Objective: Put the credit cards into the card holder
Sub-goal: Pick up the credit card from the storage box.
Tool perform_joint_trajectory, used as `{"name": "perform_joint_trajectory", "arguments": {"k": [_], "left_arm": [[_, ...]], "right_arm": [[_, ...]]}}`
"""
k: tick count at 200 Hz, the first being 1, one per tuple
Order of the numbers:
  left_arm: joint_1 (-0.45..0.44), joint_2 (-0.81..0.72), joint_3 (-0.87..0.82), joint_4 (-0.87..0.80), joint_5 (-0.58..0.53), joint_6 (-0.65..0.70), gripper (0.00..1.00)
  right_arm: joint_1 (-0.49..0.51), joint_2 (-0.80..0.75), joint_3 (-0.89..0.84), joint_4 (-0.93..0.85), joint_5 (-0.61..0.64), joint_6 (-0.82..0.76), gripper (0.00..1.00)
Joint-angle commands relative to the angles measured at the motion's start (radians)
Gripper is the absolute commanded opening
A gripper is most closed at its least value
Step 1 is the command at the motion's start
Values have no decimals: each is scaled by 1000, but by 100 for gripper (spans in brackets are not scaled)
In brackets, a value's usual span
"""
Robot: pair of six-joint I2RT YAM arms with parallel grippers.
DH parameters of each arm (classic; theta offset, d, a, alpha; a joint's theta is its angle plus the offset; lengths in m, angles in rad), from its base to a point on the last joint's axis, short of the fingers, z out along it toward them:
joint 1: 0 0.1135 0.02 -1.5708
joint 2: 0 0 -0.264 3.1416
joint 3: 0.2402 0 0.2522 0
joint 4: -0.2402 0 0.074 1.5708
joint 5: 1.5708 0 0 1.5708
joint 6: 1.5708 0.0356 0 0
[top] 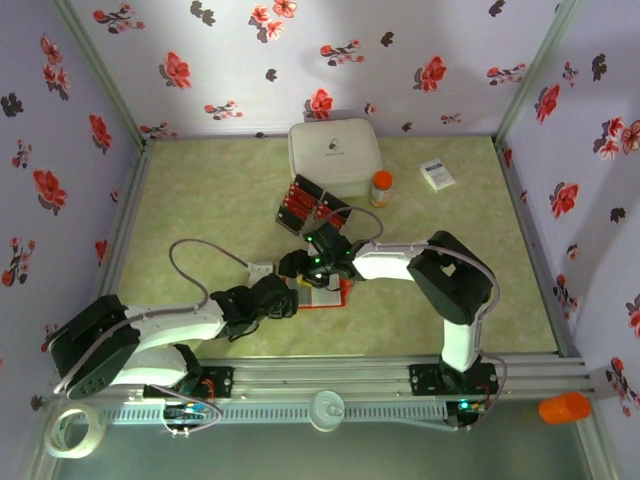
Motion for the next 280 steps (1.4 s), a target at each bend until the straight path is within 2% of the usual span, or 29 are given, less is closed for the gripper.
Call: {"name": "perform_joint_trajectory", "arguments": {"k": [1,55,93,132,169,224,280], "left_arm": [[6,26,22,-3,-4,12,100],[4,51,26,-20,-9,-13,100],[3,52,26,-31,-10,-11,100],[3,52,20,-25,-10,-14,100],[3,49,11,-17,-9,-17,100],[0,37,2,-18,-7,-23,100],[-1,19,-3,-26,-8,-23,100]], "right_arm": [[-17,-62,25,-26,-17,6,64],[-127,-223,120,-238,25,-128,64],[-213,-249,279,-522,133,-327,63],[-236,-149,496,-802,295,-570,58],[-233,-13,667,-971,394,-721,48],[-233,133,830,-1061,490,-820,30],[-231,221,908,-1080,488,-842,27]]}}
